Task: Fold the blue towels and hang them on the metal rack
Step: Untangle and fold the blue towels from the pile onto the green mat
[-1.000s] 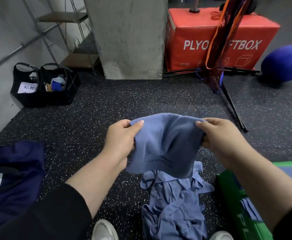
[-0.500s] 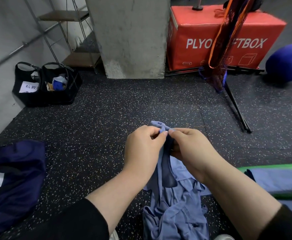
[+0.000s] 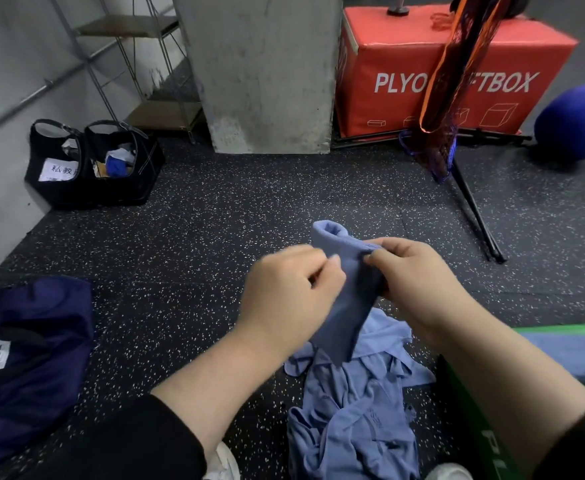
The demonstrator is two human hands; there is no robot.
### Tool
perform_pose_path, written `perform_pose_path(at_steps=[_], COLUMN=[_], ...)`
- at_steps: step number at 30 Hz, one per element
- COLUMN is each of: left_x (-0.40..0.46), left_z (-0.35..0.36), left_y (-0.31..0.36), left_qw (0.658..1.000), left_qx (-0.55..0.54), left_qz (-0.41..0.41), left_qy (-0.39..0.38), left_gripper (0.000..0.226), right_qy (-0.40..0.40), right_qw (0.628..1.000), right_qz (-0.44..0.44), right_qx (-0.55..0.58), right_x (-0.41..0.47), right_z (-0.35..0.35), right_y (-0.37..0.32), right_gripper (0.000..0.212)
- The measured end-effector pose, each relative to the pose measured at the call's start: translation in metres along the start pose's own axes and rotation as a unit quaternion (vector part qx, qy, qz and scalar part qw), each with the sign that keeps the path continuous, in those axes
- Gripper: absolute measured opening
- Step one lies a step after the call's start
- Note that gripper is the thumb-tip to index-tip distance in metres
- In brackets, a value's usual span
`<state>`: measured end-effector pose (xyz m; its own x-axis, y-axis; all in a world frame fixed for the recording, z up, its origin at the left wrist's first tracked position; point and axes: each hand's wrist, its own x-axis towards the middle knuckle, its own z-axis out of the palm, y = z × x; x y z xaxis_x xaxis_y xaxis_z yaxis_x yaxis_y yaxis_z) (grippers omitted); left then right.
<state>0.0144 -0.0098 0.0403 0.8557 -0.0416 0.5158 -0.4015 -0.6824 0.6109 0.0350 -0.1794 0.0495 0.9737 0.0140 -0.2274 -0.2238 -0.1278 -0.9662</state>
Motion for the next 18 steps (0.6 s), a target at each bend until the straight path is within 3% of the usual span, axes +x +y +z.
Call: perform_pose_path(at_steps=[2, 3, 6, 8, 10, 13, 18], left_x=[0.013, 0.018, 0.026, 0.025, 0.023, 0.022, 0.026], left_z=[-0.014, -0.019, -0.020, -0.018, -0.017, -0.019, -0.023], left_y=[-0.004, -0.006, -0.013, -0.014, -0.014, -0.015, -0.010], left_qw=[0.999, 0.998, 0.966, 0.948, 0.949, 0.961, 0.965], left_qx=[0.007, 0.014, 0.100, 0.116, 0.102, 0.091, 0.127], left_qz=[0.038, 0.053, 0.036, 0.016, -0.022, -0.085, -0.073], left_qy=[0.004, -0.041, -0.236, -0.296, -0.298, -0.248, -0.218], left_gripper=[0.023, 0.025, 0.076, 0.057, 0.027, 0.026, 0.025], right_qy=[-0.029, -0.039, -0.061, -0.080, -0.074, -0.038, -0.014], right_qw=[0.994, 0.988, 0.973, 0.965, 0.953, 0.930, 0.921], right_qz=[-0.037, -0.056, -0.105, -0.119, -0.130, -0.143, -0.149], right_qx=[-0.101, -0.139, -0.198, -0.222, -0.265, -0.337, -0.359], right_x=[-0.001, -0.003, -0.007, -0.009, -0.007, -0.002, 0.003], right_z=[-0.005, -0.008, -0.012, -0.015, -0.018, -0.020, -0.020], right_y=[-0.003, -0.006, -0.014, -0.017, -0.015, -0.009, -0.006], right_gripper=[0.027, 0.027, 0.027, 0.030, 0.031, 0.029, 0.023])
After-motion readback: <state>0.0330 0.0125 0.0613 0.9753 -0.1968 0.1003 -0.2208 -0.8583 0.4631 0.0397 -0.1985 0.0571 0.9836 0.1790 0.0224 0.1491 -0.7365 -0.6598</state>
